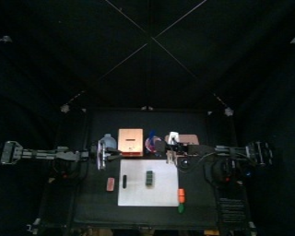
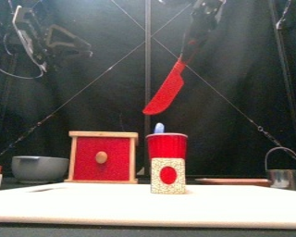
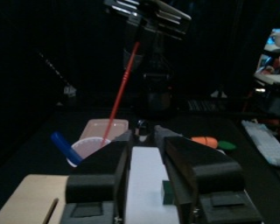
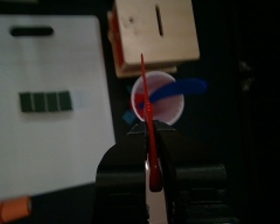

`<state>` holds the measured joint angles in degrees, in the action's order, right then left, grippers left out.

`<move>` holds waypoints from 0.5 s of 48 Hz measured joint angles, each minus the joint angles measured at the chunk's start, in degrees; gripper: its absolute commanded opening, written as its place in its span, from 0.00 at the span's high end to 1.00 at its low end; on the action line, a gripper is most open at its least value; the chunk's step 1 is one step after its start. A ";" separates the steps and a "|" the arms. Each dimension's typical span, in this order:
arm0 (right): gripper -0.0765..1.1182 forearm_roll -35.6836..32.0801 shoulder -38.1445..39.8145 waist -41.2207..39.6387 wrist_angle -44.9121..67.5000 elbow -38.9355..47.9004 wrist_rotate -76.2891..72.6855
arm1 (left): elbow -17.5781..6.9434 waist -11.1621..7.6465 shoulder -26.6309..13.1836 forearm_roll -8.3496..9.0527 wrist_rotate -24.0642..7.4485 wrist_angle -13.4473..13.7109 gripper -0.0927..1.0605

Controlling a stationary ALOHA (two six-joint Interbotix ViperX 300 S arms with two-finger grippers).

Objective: Cut the sushi into 4 pieces with the knife
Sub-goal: Grasp knife edge with left hand

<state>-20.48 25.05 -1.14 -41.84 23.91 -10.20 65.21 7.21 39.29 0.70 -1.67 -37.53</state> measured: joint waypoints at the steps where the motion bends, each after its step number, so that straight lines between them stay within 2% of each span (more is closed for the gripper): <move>1: 0.87 -0.44 1.41 -0.09 3.52 2.20 -1.05 | -0.62 0.26 -0.18 0.26 -0.09 -0.26 0.15; 8: 0.87 -2.46 8.26 -0.53 25.58 16.52 -6.24 | -2.90 0.53 -2.99 0.44 0.18 -0.53 0.15; 13: 0.87 -2.37 10.55 -2.55 37.53 24.17 -7.21 | -3.60 -0.88 -7.03 0.35 0.18 -0.53 0.15; 18: 0.87 -0.97 10.63 -5.19 45.09 28.56 -7.21 | -4.22 -2.55 -12.83 -0.53 -0.09 -1.05 0.15; 24: 0.87 -0.62 9.84 -6.15 47.02 29.71 -7.21 | -6.24 -3.08 -17.93 -0.88 0.26 -1.32 0.15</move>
<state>-21.09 34.89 -7.29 5.19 53.61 -17.40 58.97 4.13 21.36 -0.18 -1.41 -38.85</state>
